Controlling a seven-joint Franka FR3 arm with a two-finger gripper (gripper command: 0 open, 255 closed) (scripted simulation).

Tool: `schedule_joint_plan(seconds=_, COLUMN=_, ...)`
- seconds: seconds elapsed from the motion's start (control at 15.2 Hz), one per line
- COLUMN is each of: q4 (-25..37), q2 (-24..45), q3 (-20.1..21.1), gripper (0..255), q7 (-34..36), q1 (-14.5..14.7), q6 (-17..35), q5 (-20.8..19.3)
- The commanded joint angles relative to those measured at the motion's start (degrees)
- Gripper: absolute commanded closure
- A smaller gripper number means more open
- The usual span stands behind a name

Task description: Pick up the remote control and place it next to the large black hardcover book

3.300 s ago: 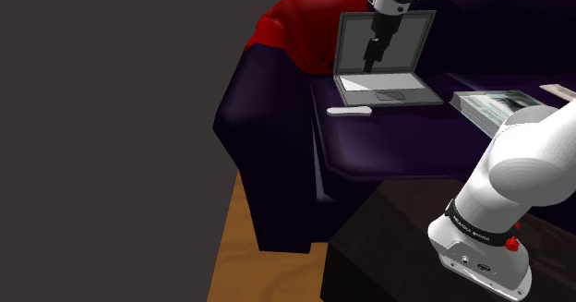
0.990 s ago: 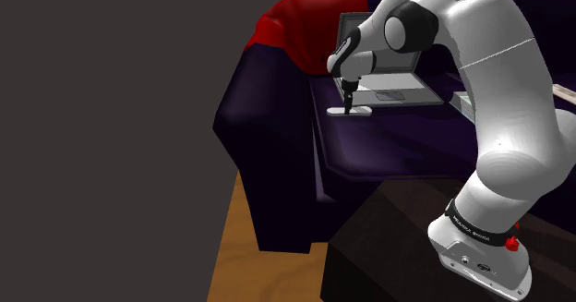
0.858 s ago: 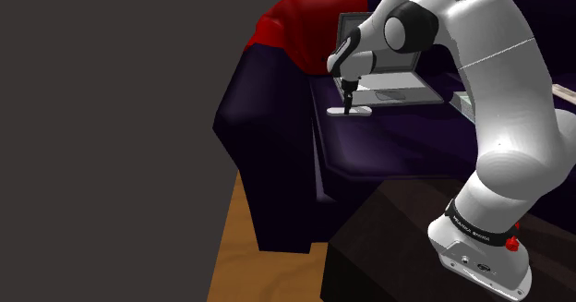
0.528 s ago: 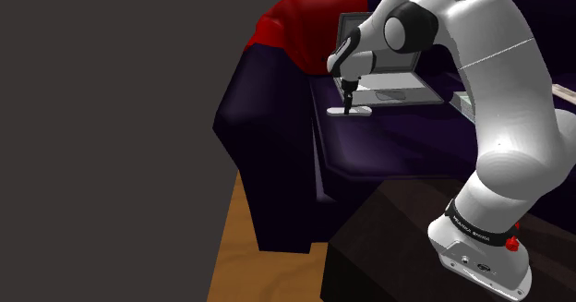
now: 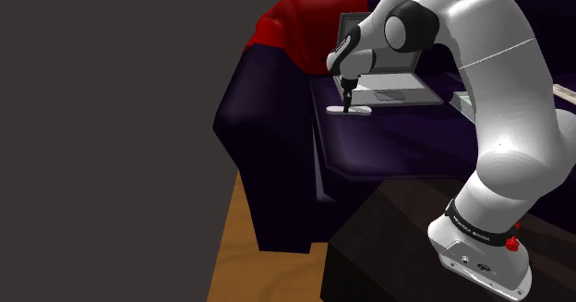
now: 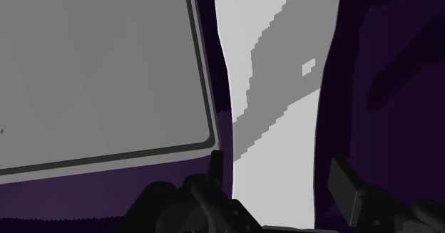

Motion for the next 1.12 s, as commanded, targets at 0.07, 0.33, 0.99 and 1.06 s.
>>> schedule_joint_plan(seconds=0.07, q4=-0.3, q2=0.3, q3=0.2, gripper=255, q7=0.0, q1=0.1, q6=-0.6, q5=0.0)
schedule_joint_plan(seconds=0.33, q4=-1.0, q2=-0.5, q3=0.0, gripper=255, q7=-0.2, q1=0.1, q6=-0.6, q5=-0.1)
schedule_joint_plan(seconds=0.99, q4=-1.0, q2=-5.4, q3=-2.2, gripper=255, q7=1.0, q1=1.7, q6=-5.6, q5=-2.2)
schedule_joint_plan(seconds=1.06, q4=-0.9, q2=-5.9, q3=-2.4, gripper=255, q7=1.1, q1=1.8, q6=-6.1, q5=-2.4)
